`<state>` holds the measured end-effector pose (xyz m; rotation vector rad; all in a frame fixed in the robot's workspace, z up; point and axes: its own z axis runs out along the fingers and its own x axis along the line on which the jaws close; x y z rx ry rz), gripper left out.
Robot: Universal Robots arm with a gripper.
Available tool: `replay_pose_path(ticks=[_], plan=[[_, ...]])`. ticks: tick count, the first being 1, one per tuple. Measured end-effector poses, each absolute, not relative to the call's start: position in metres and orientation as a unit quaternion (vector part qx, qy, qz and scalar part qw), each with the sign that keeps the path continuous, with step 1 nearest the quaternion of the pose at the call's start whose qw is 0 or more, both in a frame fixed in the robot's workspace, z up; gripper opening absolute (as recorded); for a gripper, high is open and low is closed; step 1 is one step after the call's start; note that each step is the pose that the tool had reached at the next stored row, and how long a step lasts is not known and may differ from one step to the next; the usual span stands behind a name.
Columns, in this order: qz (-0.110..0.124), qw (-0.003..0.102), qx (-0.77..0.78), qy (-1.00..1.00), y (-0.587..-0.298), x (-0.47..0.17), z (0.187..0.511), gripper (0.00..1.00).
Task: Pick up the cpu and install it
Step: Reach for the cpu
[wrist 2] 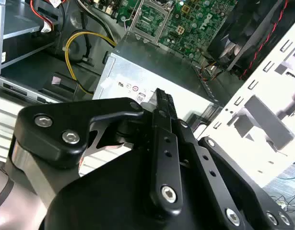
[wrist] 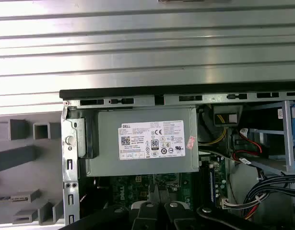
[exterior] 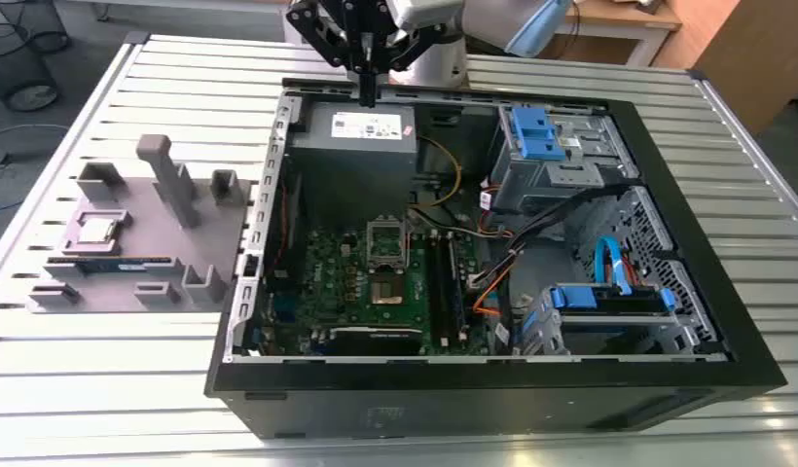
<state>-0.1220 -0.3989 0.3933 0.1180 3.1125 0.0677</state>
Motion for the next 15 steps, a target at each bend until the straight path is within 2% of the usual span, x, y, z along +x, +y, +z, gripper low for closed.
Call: replay_pose_path(ticks=[15], plan=[[0.022, 0.013, 0.038, 0.999, -0.3989, -0.1281, 0.3933, 0.11]])
